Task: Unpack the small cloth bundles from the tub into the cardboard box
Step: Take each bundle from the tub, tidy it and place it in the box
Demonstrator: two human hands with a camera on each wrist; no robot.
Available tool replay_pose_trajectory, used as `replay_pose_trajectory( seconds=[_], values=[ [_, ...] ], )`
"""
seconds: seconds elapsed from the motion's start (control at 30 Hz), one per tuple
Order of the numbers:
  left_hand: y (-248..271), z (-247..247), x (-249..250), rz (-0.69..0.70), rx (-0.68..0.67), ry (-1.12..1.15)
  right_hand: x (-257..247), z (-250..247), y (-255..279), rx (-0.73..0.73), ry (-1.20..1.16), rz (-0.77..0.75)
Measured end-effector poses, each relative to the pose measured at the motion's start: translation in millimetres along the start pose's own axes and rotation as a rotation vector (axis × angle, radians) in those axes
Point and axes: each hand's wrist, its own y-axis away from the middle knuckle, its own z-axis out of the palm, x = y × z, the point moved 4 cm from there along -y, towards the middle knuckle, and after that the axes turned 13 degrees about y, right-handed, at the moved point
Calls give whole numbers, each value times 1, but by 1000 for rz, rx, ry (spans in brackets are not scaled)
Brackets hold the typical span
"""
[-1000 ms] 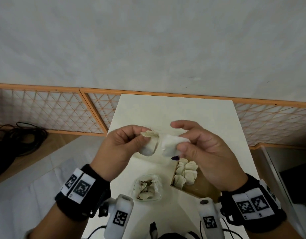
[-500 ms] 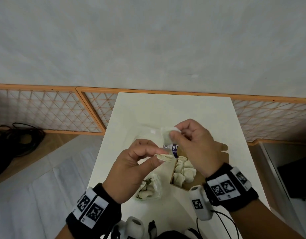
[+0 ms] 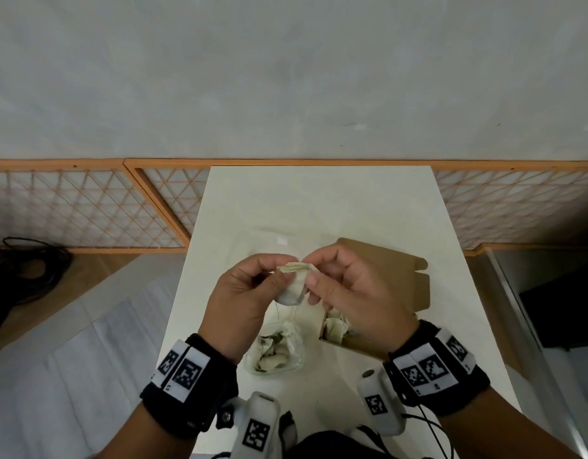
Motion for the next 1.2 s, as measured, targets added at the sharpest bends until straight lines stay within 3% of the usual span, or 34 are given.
replay_pose_trajectory(
  seconds=[0.3,0.43,0.67,0.8,1.1,1.2],
  values=[
    [-19,43,-59,-83,-107,-77,57,-48,29,93,294,167],
    [-29,33,-102,-140,-85,-420,73,-75,54,75,442,236],
    [-30,8,-181,-399,-312,-1076,145,-93,85,99,761,401],
    [-24,4,-202,-455,-389,-1239,193,-81,78,114,826,472],
    [-24,1,-226,-440,-425,-1285,235,-46,42,-196,860,542],
    [-22,0,-229,-417,-468,-1304,242,-46,36,-235,911,566]
  ],
)
